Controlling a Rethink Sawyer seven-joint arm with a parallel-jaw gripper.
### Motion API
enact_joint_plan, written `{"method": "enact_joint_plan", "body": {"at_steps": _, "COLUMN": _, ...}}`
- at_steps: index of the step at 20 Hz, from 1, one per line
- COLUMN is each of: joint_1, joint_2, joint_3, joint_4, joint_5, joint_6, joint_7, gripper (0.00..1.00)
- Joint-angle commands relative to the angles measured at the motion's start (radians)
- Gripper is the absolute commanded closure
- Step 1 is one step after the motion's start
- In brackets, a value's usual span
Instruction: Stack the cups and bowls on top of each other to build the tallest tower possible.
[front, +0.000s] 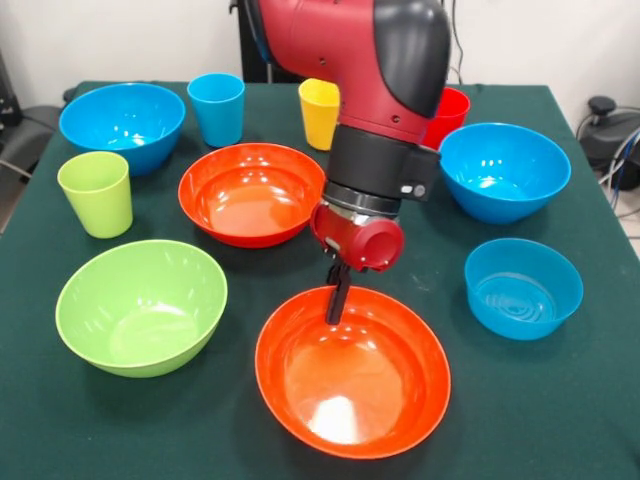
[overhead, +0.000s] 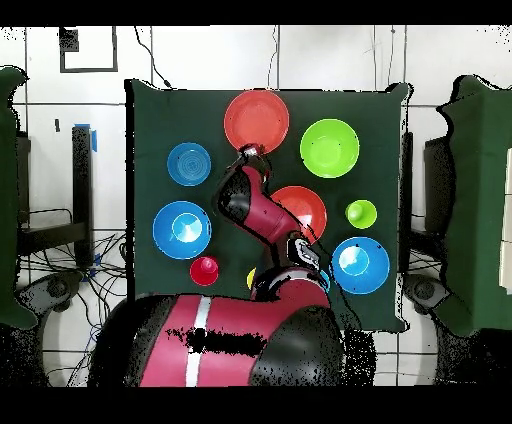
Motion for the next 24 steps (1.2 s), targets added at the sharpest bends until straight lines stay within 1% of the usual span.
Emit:
{"method": "enact_joint_plan", "body": {"at_steps": 1, "joint_1": 0.006, "joint_2": 0.031, "joint_3": 0.005, "joint_4": 0.104, "joint_5": 0.041, "joint_6": -0.052, "joint_7": 0.246, "gripper": 1.0}}
{"method": "enact_joint_plan", "body": {"at_steps": 4, "joint_1": -0.019, "joint_2": 0.032, "joint_3": 0.022, "joint_4": 0.11, "joint_5": 0.009, "joint_6": -0.064, "joint_7": 0.257, "gripper": 1.0}}
{"method": "enact_joint_plan", "body": {"at_steps": 7, "joint_1": -0.03, "joint_2": 0.035, "joint_3": 0.026, "joint_4": 0.121, "joint_5": -0.008, "joint_6": -0.088, "joint_7": 0.275, "gripper": 1.0}}
{"method": "enact_joint_plan", "body": {"at_steps": 9, "joint_1": -0.044, "joint_2": 0.036, "joint_3": 0.032, "joint_4": 0.13, "joint_5": -0.033, "joint_6": -0.107, "joint_7": 0.291, "gripper": 1.0}}
{"method": "enact_joint_plan", "body": {"at_steps": 14, "joint_1": -0.078, "joint_2": 0.042, "joint_3": 0.037, "joint_4": 0.164, "joint_5": -0.088, "joint_6": -0.172, "joint_7": 0.346, "gripper": 1.0}}
{"method": "enact_joint_plan", "body": {"at_steps": 24, "joint_1": -0.07, "joint_2": 0.049, "joint_3": 0.028, "joint_4": 0.212, "joint_5": -0.089, "joint_6": -0.235, "joint_7": 0.412, "gripper": 1.0}}
